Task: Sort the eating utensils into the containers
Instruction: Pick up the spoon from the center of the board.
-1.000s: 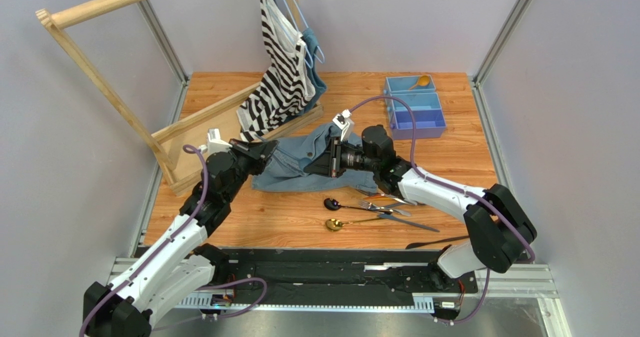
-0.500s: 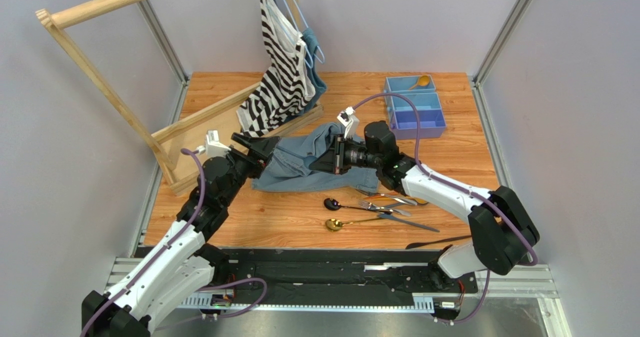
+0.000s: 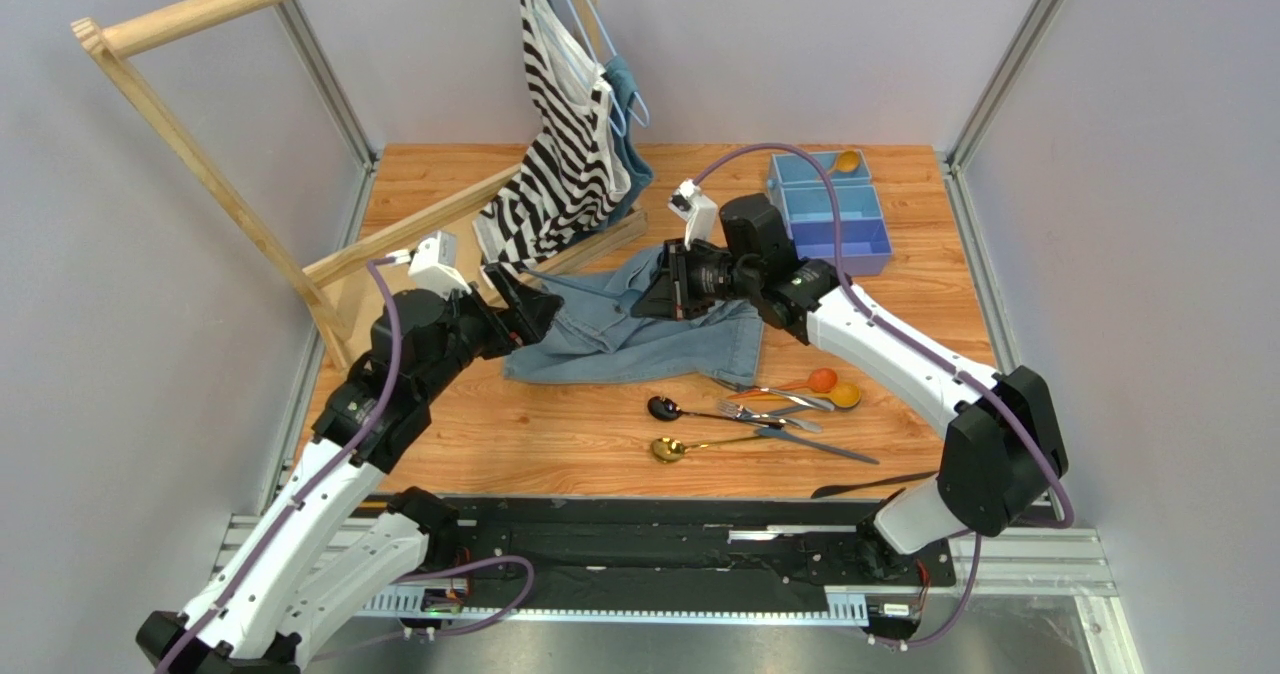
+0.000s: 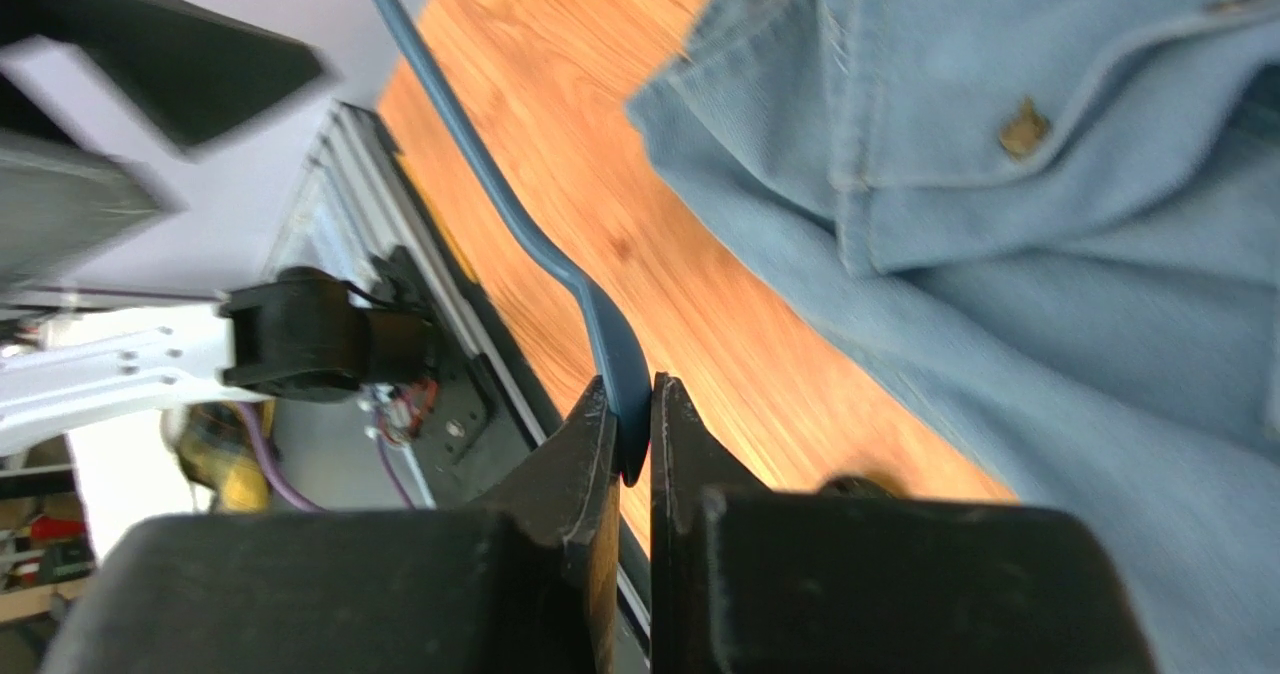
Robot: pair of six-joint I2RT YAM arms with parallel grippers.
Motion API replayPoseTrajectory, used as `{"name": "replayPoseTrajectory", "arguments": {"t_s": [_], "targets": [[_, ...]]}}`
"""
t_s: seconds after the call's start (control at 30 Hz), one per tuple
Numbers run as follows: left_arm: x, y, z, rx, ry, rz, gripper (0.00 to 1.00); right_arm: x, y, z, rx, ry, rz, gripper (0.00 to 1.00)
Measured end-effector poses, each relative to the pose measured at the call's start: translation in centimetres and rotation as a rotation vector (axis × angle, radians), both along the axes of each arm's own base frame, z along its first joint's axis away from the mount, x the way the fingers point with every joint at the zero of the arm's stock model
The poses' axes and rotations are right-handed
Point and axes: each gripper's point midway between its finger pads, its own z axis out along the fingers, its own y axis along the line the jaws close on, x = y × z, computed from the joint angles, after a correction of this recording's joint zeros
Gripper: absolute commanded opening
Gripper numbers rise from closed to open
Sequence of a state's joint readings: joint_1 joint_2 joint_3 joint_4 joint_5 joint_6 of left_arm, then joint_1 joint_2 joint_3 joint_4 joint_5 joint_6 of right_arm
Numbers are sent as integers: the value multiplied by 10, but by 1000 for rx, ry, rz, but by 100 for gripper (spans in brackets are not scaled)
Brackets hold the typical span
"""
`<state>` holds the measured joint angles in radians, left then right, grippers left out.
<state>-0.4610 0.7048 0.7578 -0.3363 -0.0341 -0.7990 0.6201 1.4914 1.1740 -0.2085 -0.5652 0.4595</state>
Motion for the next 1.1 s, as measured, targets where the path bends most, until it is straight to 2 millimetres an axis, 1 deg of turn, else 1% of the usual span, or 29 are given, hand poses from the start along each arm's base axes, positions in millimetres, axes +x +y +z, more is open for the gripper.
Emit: {"name": "replayPoseTrajectory", "arguments": {"t_s": [0.13, 0.23, 0.27, 0.33, 0.43, 0.47, 0.5, 0.57, 0.63, 0.7, 0.8, 0.93, 1.03, 1.07, 1.1], "targets": [[-11, 3, 20, 130, -40, -86, 98, -4, -19, -23, -148, 35, -11, 0], [-17, -2, 28, 210, -70, -175, 99, -11, -35, -40, -248, 71, -14, 0], [-19, -4, 29, 235, -79, -211, 99, -15, -43, -47, -289, 90, -9, 0], [-26, -13, 25, 287, -78, -315, 99, -22, -51, -54, -341, 113, 4, 0], [-34, -34, 18, 379, -80, -511, 99, -31, -62, -60, -409, 141, 36, 0], [-37, -41, 15, 407, -79, -572, 99, -35, -66, -59, -430, 148, 51, 0], [-39, -49, 9, 433, -70, -631, 99, -37, -68, -58, -443, 150, 63, 0], [-50, -66, -6, 471, -50, -758, 98, -42, -73, -55, -467, 144, 88, 0], [-63, -76, -20, 493, -22, -857, 96, -47, -76, -52, -485, 129, 105, 0], [-74, -85, -30, 503, -5, -943, 95, -57, -79, -47, -496, 110, 130, 0], [-87, -97, -37, 501, -3, -1041, 95, -73, -77, -33, -488, 64, 175, 0], [-101, -107, -38, 511, -30, -1115, 91, -90, -74, -15, -463, 5, 225, 0], [-104, -110, -36, 521, -54, -1133, 83, -97, -73, -10, -457, -12, 249, 0], [-105, -111, -36, 523, -58, -1139, 74, -98, -73, -9, -455, -14, 252, 0], [-105, -112, -36, 525, -60, -1141, 67, -98, -73, -9, -454, -16, 254, 0]]}}
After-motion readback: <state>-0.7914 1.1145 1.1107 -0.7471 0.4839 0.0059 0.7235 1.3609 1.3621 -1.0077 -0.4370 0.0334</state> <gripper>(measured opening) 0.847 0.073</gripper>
